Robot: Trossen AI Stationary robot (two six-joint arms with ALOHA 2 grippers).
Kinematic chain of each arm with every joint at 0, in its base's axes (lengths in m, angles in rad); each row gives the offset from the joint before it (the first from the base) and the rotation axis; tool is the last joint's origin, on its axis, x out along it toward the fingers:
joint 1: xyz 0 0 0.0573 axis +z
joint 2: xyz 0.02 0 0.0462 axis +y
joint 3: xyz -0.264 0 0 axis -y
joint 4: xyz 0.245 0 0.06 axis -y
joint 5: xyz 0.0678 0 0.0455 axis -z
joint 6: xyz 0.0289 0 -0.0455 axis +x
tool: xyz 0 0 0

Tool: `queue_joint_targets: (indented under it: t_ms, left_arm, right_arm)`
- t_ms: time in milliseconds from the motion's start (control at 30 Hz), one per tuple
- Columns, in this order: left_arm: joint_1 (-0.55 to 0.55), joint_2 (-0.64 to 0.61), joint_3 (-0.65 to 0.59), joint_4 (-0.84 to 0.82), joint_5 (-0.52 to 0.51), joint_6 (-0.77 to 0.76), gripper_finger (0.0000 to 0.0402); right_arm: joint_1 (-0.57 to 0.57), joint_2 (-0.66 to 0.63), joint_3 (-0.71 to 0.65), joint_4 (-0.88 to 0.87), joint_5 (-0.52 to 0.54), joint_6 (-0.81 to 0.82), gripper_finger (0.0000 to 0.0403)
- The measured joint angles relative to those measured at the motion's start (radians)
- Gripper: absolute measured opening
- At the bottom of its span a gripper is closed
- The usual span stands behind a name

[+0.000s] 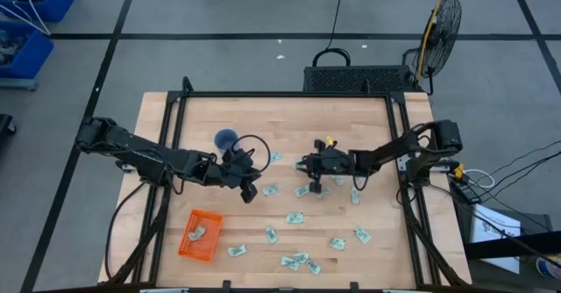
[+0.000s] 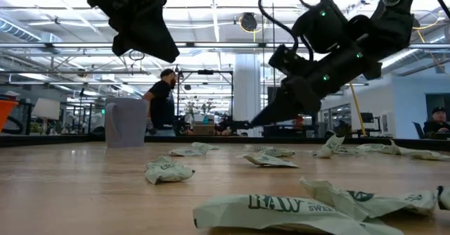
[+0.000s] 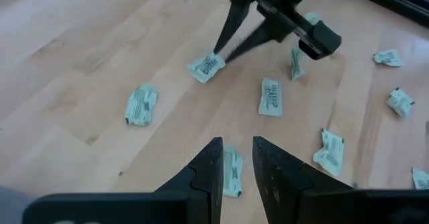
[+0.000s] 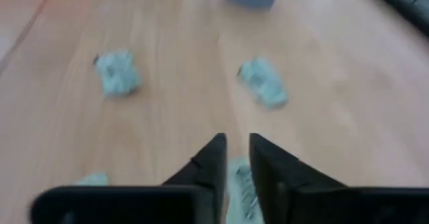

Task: Pick and place Stevia / Truvia into bins
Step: Put the stevia packet into the orange bin

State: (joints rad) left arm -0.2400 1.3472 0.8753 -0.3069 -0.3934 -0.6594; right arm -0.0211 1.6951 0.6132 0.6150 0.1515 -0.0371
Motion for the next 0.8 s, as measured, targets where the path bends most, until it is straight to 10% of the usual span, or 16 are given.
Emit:
queue_joint_targets:
  t_ms: [367, 533, 800]
  left_arm:
    - [-0.001, 0.0, 0.0, -0.002, -0.008, 0.006, 0.0085]
    - [-0.001, 0.0, 0.0, -0.002, -0.009, 0.027, 0.0085]
    - [-0.001, 0.0, 0.0, -0.002, -0.018, 0.052, 0.0085]
  right_arm:
    - [-0.006, 0.079, 0.0, -0.044, -0.005, -0.025, 0.0197]
    - [-0.006, 0.1, 0.001, -0.029, 0.112, -0.048, 0.0202]
    - [-0.056, 0.099, 0.001, -0.078, 0.003, 0.051, 0.0175]
